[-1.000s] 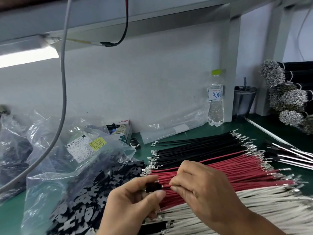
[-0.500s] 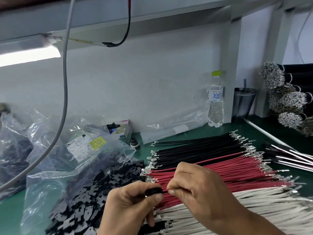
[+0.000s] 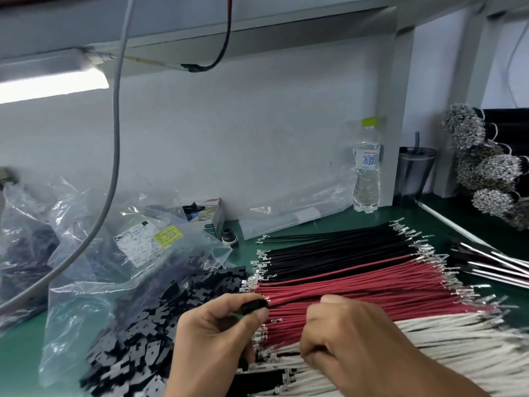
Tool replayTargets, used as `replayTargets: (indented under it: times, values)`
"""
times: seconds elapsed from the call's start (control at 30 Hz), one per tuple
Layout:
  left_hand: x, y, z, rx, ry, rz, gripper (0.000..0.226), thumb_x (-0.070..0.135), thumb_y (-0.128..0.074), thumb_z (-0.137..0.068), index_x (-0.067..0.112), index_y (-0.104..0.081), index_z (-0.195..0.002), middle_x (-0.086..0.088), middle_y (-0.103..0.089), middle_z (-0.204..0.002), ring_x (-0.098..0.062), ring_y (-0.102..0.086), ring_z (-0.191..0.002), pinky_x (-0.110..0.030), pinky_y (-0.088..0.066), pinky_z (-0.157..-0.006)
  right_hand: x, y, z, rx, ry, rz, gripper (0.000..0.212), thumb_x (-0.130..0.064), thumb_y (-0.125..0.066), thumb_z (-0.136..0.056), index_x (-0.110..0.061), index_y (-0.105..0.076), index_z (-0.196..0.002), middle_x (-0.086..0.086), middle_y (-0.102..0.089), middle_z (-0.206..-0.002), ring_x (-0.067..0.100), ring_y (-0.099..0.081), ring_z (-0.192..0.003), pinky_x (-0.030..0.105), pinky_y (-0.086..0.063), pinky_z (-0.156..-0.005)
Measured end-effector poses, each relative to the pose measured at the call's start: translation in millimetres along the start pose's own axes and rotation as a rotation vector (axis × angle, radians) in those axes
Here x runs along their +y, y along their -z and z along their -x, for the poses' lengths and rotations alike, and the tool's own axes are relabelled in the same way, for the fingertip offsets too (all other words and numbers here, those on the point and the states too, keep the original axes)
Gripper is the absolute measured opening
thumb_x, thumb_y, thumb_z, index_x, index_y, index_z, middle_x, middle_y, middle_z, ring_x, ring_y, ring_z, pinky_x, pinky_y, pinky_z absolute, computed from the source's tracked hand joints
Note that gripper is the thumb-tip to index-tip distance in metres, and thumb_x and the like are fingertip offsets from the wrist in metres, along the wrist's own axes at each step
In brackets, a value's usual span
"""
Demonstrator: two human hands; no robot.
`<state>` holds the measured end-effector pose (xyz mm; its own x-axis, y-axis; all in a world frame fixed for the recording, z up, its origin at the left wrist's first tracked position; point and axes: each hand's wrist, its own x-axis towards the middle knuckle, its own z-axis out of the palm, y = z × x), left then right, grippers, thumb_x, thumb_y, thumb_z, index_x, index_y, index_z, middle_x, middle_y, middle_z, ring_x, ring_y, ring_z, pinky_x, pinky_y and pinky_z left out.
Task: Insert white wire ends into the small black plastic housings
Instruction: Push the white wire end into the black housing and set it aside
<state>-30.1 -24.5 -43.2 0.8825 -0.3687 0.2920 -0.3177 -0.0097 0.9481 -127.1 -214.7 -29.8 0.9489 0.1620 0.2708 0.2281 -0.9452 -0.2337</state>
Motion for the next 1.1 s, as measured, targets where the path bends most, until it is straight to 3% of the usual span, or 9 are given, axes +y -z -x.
replayTargets:
  times: [0.07,0.2,0.37,0.53,0.73,0.93,1.1]
  values:
    - [0,1,0,0.001,0.007,0.007,0.015,0.019,-0.086,-0.067,0.023,-0.084,-0.081,-0.017,-0.066,-0.052,-0.022,-0.057,-0.037,-0.020,-0.042,-0.038,0,-1,0,0.049,0.028,0.050,0.014,-0.038,-0.061,-0.088,-0.031,-0.073,-0.085,-0.014,-0.062,-0.085,0.004,-0.050,-0.080,0.028,-0.051,-0.065]
    - [1,5,-2,0.025,-0.007,-0.006,0.017,0.024,-0.086,-0.065,0.027,-0.084,-0.081,-0.019,-0.065,-0.051,-0.021,-0.057,-0.038,-0.021,-0.042,-0.039,1,-3,1,0.117,-0.019,-0.076,0.015,-0.044,-0.049,-0.099,-0.032,-0.058,-0.100,-0.016,-0.055,-0.100,0.003,-0.048,-0.094,0.019,-0.040,-0.079]
    - [0,8,-5,0.007,0.002,0.006,0.019,0.022,-0.085,-0.064,0.025,-0.084,-0.084,-0.019,-0.066,-0.053,-0.022,-0.058,-0.040,-0.024,-0.044,-0.040,-4,6,-1,0.256,-0.101,-0.302,0.009,-0.032,-0.052,-0.100,-0.035,-0.055,-0.091,-0.020,-0.052,-0.097,0.005,-0.052,-0.083,0.019,-0.037,-0.067]
    - [1,6,-2,-0.079,0.020,0.045,0.027,0.023,-0.088,-0.059,0.019,-0.085,-0.085,-0.025,-0.065,-0.053,-0.026,-0.059,-0.040,-0.027,-0.047,-0.041,-9,6,1,0.461,-0.043,-0.180,0.018,-0.037,-0.049,-0.092,-0.031,-0.064,-0.084,-0.018,-0.051,-0.084,0.004,-0.052,-0.065,0.016,-0.039,-0.054]
    - [0,7,-5,-0.121,0.067,0.102,0.030,0.019,-0.089,-0.057,0.013,-0.084,-0.086,-0.027,-0.064,-0.054,-0.028,-0.059,-0.041,-0.029,-0.049,-0.042,-6,1,-2,0.551,0.034,-0.085,0.025,-0.036,-0.052,-0.097,-0.025,-0.071,-0.086,-0.017,-0.055,-0.086,-0.007,-0.046,-0.070,0.004,-0.035,-0.062]
    - [1,7,-5,-0.153,0.104,0.146,0.030,0.017,-0.088,-0.057,0.009,-0.083,-0.087,-0.025,-0.064,-0.055,-0.026,-0.058,-0.040,-0.027,-0.047,-0.040,1,0,-4,0.594,0.098,0.091,0.018,-0.030,-0.056,-0.097,-0.023,-0.070,-0.088,-0.012,-0.056,-0.085,0.002,-0.053,-0.069,0.020,-0.048,-0.047]
    - [4,5,-2,-0.226,0.055,0.105,0.026,0.015,-0.087,-0.062,0.007,-0.083,-0.087,-0.019,-0.067,-0.058,-0.025,-0.060,-0.043,-0.026,-0.051,-0.044,-2,-4,-4,0.567,0.115,0.071,0.017,-0.029,-0.056,-0.097,-0.023,-0.068,-0.088,-0.012,-0.056,-0.086,0.002,-0.053,-0.070,0.019,-0.049,-0.051]
